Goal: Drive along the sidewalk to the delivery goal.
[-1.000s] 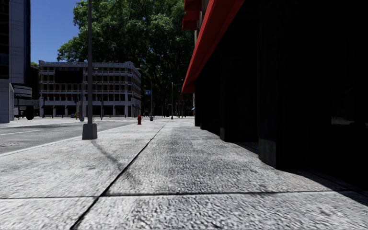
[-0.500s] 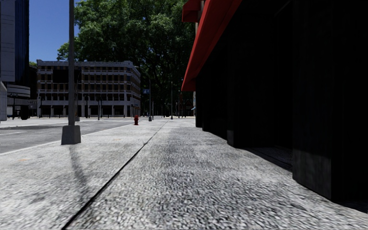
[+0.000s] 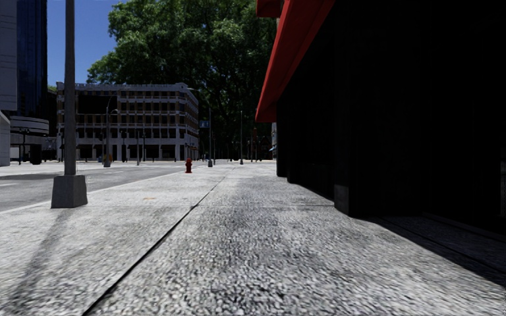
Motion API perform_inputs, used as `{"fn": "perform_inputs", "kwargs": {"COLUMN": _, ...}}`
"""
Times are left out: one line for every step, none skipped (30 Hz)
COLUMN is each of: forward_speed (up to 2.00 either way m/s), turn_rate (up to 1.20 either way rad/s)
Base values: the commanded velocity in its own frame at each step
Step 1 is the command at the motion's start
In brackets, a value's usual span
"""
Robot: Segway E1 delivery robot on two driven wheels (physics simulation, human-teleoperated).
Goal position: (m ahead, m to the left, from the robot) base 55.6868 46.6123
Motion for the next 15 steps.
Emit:
{"fn": "perform_inputs", "kwargs": {"forward_speed": 2.0, "turn_rate": 0.0}}
{"fn": "perform_inputs", "kwargs": {"forward_speed": 2.0, "turn_rate": 0.0}}
{"fn": "perform_inputs", "kwargs": {"forward_speed": 2.0, "turn_rate": 0.0}}
{"fn": "perform_inputs", "kwargs": {"forward_speed": 2.0, "turn_rate": 0.0}}
{"fn": "perform_inputs", "kwargs": {"forward_speed": 2.0, "turn_rate": 0.0}}
{"fn": "perform_inputs", "kwargs": {"forward_speed": 2.0, "turn_rate": 0.0}}
{"fn": "perform_inputs", "kwargs": {"forward_speed": 2.0, "turn_rate": 0.0}}
{"fn": "perform_inputs", "kwargs": {"forward_speed": 2.0, "turn_rate": 0.0}}
{"fn": "perform_inputs", "kwargs": {"forward_speed": 2.0, "turn_rate": 0.0}}
{"fn": "perform_inputs", "kwargs": {"forward_speed": 2.0, "turn_rate": 0.0}}
{"fn": "perform_inputs", "kwargs": {"forward_speed": 2.0, "turn_rate": 0.0}}
{"fn": "perform_inputs", "kwargs": {"forward_speed": 2.0, "turn_rate": 0.0}}
{"fn": "perform_inputs", "kwargs": {"forward_speed": 2.0, "turn_rate": 0.0}}
{"fn": "perform_inputs", "kwargs": {"forward_speed": 2.0, "turn_rate": 0.0}}
{"fn": "perform_inputs", "kwargs": {"forward_speed": 2.0, "turn_rate": 0.0}}
